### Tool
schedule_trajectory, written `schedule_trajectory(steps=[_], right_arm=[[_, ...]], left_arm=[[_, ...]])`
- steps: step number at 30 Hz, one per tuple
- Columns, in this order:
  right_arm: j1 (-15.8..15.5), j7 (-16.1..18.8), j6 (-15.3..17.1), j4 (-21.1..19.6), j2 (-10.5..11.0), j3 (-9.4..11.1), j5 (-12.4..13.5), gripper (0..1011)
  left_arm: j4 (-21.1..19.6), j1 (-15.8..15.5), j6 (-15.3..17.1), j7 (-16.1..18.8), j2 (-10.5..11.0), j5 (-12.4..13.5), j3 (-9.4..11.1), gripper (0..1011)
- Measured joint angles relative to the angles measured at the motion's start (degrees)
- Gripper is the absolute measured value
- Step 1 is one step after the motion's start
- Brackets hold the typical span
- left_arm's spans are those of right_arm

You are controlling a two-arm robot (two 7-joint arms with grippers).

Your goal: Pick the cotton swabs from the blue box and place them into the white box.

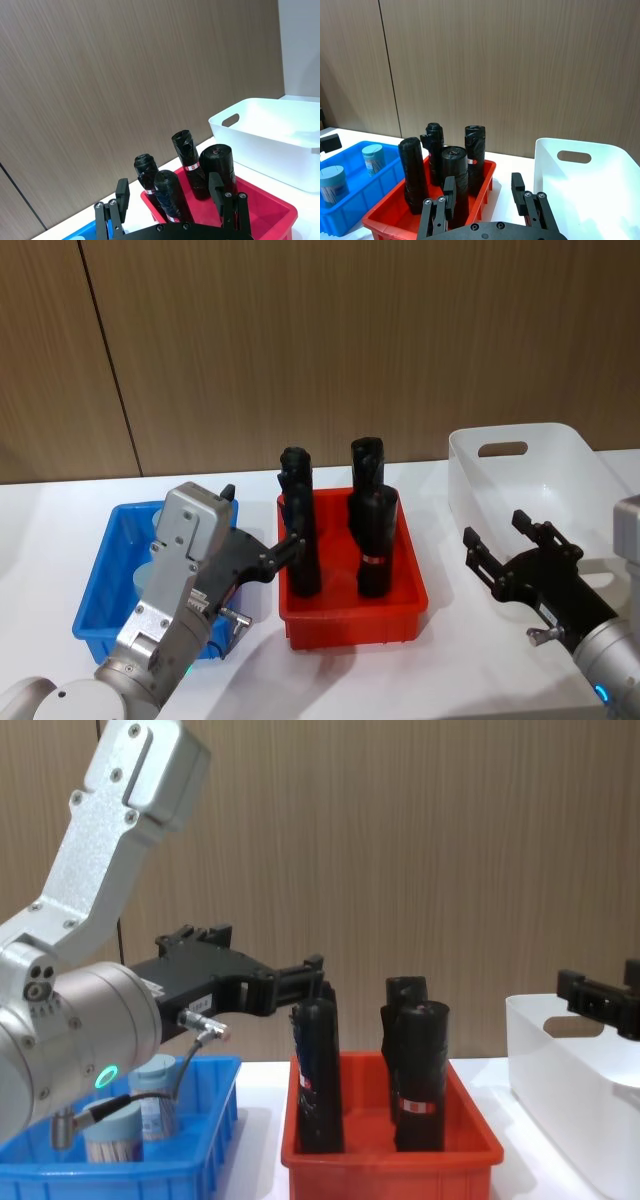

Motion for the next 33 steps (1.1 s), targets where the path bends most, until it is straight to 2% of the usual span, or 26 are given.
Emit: schedule_trajectory(steps=[27, 33], right_arm=[[0.0, 0.0, 0.0, 0.0, 0.0, 0.0, 0.0, 689], [0.0, 0.0, 0.0, 0.0, 0.0, 0.0, 0.0, 688]], left_arm=[[0.0, 0.0, 0.0, 0.0, -0.1, 0.0, 0.0, 1004], [0.0, 0.1, 0.9, 1.4, -0.5, -1.4, -0.1, 1004]])
